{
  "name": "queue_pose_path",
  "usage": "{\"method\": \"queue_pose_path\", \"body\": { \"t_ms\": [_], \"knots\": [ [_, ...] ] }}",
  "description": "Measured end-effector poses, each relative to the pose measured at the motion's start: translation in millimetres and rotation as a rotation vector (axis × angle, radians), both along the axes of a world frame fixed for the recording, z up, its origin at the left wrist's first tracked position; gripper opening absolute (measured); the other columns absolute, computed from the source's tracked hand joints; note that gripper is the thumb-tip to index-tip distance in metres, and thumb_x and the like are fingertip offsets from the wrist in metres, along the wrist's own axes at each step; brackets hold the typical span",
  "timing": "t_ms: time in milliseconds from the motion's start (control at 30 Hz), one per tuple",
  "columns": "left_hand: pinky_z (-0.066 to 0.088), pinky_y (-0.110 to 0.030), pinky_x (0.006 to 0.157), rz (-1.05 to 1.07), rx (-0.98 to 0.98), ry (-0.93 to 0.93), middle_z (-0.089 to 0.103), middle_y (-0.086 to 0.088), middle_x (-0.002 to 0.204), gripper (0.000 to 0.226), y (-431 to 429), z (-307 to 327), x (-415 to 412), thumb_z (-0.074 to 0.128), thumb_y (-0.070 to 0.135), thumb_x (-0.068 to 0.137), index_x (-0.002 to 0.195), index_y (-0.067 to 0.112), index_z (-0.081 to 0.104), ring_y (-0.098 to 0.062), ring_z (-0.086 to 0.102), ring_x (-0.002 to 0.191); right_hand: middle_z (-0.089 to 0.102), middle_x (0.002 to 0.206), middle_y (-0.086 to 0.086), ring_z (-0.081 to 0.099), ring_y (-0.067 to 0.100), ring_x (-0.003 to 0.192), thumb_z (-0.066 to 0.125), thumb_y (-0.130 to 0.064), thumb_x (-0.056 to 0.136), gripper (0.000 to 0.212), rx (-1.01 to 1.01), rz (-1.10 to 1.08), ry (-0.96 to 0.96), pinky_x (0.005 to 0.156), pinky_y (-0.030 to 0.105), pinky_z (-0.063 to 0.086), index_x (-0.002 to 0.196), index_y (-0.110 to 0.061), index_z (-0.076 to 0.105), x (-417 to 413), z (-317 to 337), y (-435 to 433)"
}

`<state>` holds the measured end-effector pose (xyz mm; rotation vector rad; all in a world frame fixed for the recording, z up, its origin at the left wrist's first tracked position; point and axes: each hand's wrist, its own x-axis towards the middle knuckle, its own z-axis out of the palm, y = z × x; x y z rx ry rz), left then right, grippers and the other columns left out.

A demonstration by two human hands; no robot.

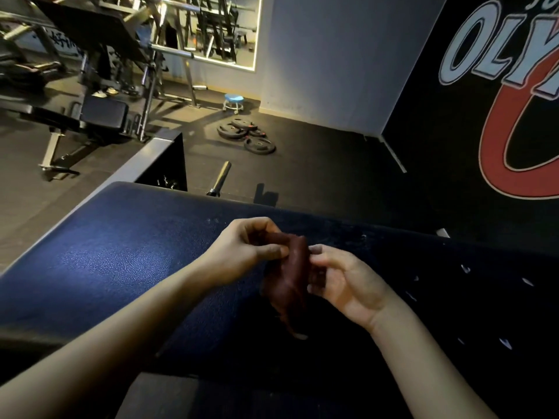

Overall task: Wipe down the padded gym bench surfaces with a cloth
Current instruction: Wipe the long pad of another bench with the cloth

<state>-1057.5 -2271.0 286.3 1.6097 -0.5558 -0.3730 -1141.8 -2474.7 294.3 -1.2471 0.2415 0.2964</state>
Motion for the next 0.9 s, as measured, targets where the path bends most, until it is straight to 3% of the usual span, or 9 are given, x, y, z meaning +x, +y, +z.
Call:
{"method": "queue_pose_path", "body": {
  "t_ms": [100,200,367,433,500,567,667,733,900],
  "knots": [
    [0.056,-0.038,0.081,0.011,-0.013,0.052,0.071,-0.013,0.084,0.011,9.3,6.7,4.8,0.072,-0.002,0.088,0.091,-0.005,0.062,-0.023,0.069,0.082,0.068,0.093,0.008,0.066,0.02,0.091,0.071,-0.012,0.084,0.009,-0.122,-0.029,-0.087,0.085,0.035,0.05,0.087,-0.016,0.063,6.1,2.8,-5.7],
    [0.059,-0.037,0.079,0.016,-0.035,0.112,0.072,-0.01,0.083,0.01,14.2,9.0,7.8,0.073,0.001,0.089,0.088,0.007,0.065,-0.024,0.07,0.082,0.066,0.093,0.011,0.064,0.024,0.09,0.068,-0.014,0.092,0.007,-0.224,-0.016,-0.127,0.088,0.04,0.05,0.091,-0.012,0.062,10.0,6.6,-11.5],
    [0.056,-0.025,0.055,0.093,-0.015,0.234,0.069,-0.008,0.079,0.011,6.1,6.5,6.7,0.073,0.002,0.09,0.094,0.006,0.063,-0.018,0.067,0.067,0.067,0.077,0.004,0.061,0.013,0.069,0.07,-0.017,0.094,0.008,-0.459,-0.151,-0.165,0.064,0.028,0.047,0.087,-0.014,0.066,25.4,12.2,-15.4],
    [0.054,-0.024,0.052,0.14,0.114,0.192,0.071,-0.007,0.081,0.014,1.4,-3.3,7.1,0.074,0.003,0.09,0.093,0.007,0.062,-0.015,0.069,0.063,0.067,0.078,0.0,0.06,0.009,0.067,0.073,-0.017,0.092,0.008,-0.808,-0.237,-0.216,0.066,0.028,0.046,0.087,-0.016,0.067,39.1,2.3,-23.1],
    [0.058,-0.032,0.065,0.238,0.454,-0.06,0.075,0.002,0.087,0.015,2.5,-23.5,11.9,0.078,0.018,0.088,0.09,0.02,0.063,-0.014,0.071,0.073,0.063,0.091,0.0,0.064,0.013,0.079,0.073,-0.024,0.091,0.007,-1.222,-0.332,-0.258,0.075,0.032,0.051,0.093,-0.019,0.068,44.5,-10.8,-22.0],
    [0.058,-0.037,0.078,0.371,0.662,-0.25,0.074,0.01,0.089,0.016,10.4,-37.7,12.5,0.075,0.031,0.084,0.093,0.027,0.062,-0.016,0.07,0.084,0.06,0.113,0.003,0.063,0.023,0.106,0.069,-0.036,0.092,0.024,-1.346,-0.257,-0.342,0.094,0.034,0.05,0.113,-0.023,0.068,33.0,-26.4,-5.2],
    [0.056,-0.039,0.081,0.441,0.637,-0.305,0.072,0.01,0.091,0.015,22.2,-43.5,9.0,0.072,0.03,0.086,0.096,0.027,0.062,-0.019,0.069,0.09,0.016,0.167,0.01,0.012,0.03,0.155,0.042,-0.066,0.098,0.067,-1.555,0.151,-0.214,0.126,0.044,0.015,0.157,-0.038,0.028,10.0,-53.2,32.0],
    [0.054,-0.038,0.08,0.436,0.645,-0.356,0.071,0.008,0.093,0.013,28.0,-47.8,6.9,0.072,0.028,0.087,0.096,0.024,0.064,-0.02,0.068,0.092,-0.01,0.169,0.012,-0.015,0.03,0.156,0.026,-0.066,0.101,0.07,-1.666,0.226,-0.157,0.127,0.05,-0.004,0.161,-0.038,0.005,8.5,-66.5,46.0],
    [0.051,-0.035,0.078,0.488,0.612,-0.358,0.072,0.009,0.094,0.012,42.0,-54.6,8.5,0.075,0.029,0.088,0.095,0.023,0.067,-0.017,0.067,0.091,-0.014,0.168,0.017,-0.021,0.032,0.154,0.022,-0.051,0.107,0.065,-1.677,0.216,-0.172,0.125,0.055,-0.008,0.162,-0.027,-0.002,32.1,-76.7,47.9]
  ]
}}
